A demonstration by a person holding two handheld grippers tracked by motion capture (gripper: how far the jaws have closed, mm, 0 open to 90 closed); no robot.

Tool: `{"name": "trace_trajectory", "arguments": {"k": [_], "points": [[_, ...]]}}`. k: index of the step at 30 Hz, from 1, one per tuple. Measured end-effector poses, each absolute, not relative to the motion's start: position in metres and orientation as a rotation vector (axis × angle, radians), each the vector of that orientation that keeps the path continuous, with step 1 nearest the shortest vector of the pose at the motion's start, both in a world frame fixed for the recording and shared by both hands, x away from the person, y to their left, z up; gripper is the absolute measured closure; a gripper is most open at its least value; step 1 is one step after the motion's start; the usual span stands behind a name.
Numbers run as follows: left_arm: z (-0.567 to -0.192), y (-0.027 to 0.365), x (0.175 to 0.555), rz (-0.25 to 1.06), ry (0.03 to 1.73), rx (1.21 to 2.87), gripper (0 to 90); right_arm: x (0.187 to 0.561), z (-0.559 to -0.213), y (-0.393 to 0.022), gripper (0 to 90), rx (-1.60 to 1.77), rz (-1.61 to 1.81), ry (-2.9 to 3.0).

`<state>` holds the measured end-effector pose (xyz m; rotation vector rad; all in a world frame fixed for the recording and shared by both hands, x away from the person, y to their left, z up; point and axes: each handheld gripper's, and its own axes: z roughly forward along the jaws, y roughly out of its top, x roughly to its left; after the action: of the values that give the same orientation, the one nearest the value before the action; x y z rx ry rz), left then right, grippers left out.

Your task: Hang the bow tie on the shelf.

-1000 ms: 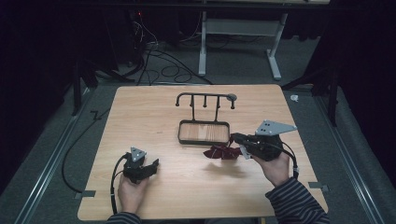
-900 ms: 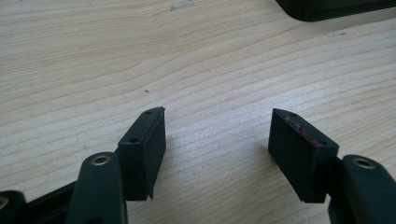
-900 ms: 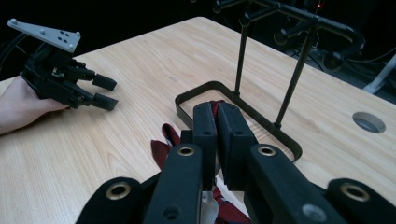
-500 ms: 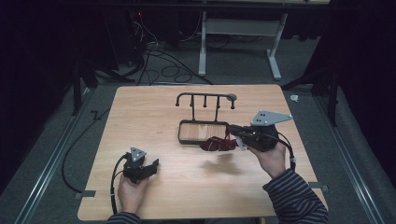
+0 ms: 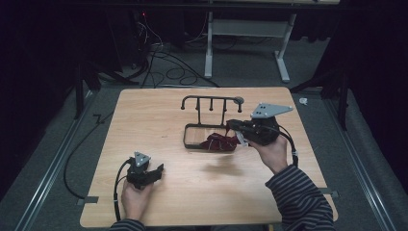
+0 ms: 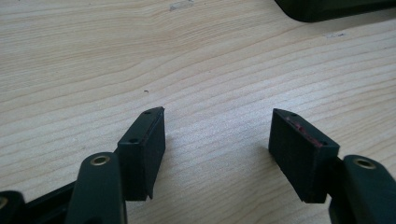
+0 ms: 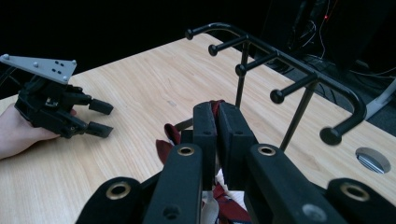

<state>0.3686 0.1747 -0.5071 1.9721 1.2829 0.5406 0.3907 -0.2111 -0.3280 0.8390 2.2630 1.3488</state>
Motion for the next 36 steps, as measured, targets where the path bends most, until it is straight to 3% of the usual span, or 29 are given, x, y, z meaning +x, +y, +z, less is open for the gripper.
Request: {"name": "trace_trajectory", "arguments": {"k": [36], "points": [[-0.507, 0.176, 0.369, 0.528, 1.284, 1.965, 36.2, 0.459, -0.325, -0.192, 87.5, 0.929, 1.317, 2.279]]}}
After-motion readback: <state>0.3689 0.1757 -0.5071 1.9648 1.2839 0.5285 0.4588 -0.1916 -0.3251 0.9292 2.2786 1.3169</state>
